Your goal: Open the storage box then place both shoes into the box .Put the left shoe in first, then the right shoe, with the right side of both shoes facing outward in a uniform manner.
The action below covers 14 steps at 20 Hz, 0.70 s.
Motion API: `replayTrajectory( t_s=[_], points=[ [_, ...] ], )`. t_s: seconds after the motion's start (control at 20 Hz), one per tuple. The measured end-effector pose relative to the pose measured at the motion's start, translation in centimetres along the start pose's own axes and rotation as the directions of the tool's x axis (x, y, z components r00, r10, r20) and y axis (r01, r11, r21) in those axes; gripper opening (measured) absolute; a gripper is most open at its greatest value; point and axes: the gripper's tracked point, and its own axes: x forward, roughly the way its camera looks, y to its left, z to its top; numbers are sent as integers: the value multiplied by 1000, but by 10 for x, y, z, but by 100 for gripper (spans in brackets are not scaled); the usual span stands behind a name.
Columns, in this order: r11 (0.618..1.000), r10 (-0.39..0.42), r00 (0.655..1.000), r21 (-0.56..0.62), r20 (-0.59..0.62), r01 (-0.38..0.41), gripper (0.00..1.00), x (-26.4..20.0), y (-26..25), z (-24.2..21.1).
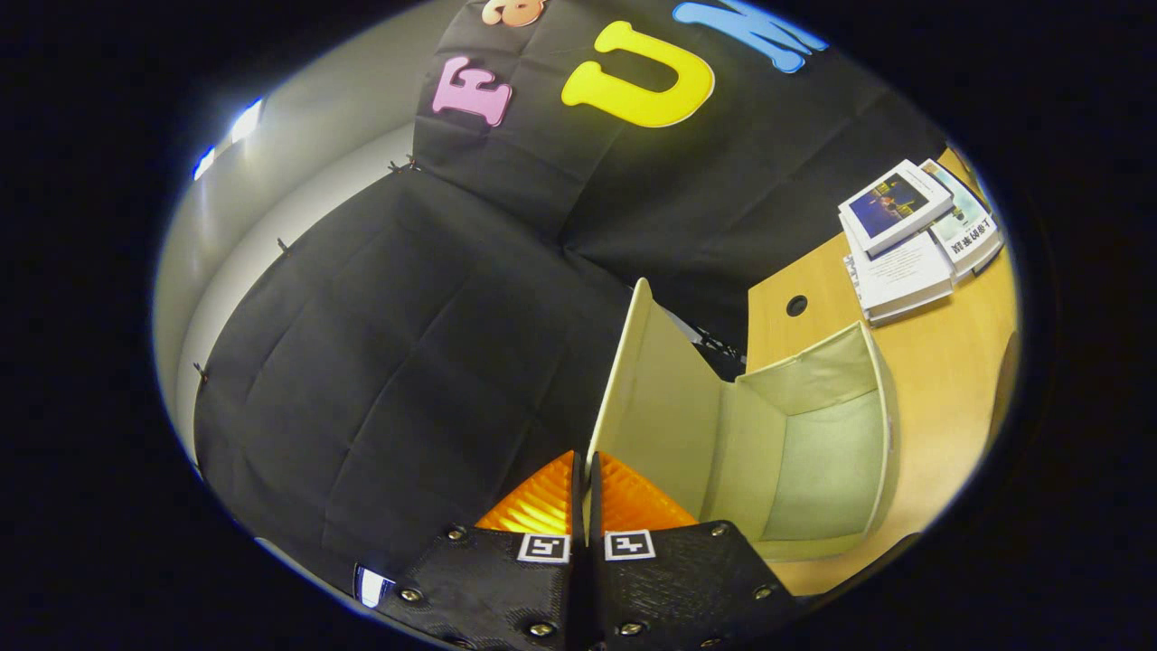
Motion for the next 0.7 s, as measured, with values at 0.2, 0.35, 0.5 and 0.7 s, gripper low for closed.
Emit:
replayTrajectory(
  t_s=[0.2, 0.35, 0.5, 0.7],
  points=[
    [1000, 2, 1000, -25, -24, -3, 0, 24, 15, -13],
    [1000, -2, 1000, -23, -26, 2, 0, 44, 20, -19],
    [999, -11, 999, -35, -52, 9, 3, 61, 17, -28],
    [997, 1, 999, -81, -50, -5, 15, 68, 13, -27]
  ],
)
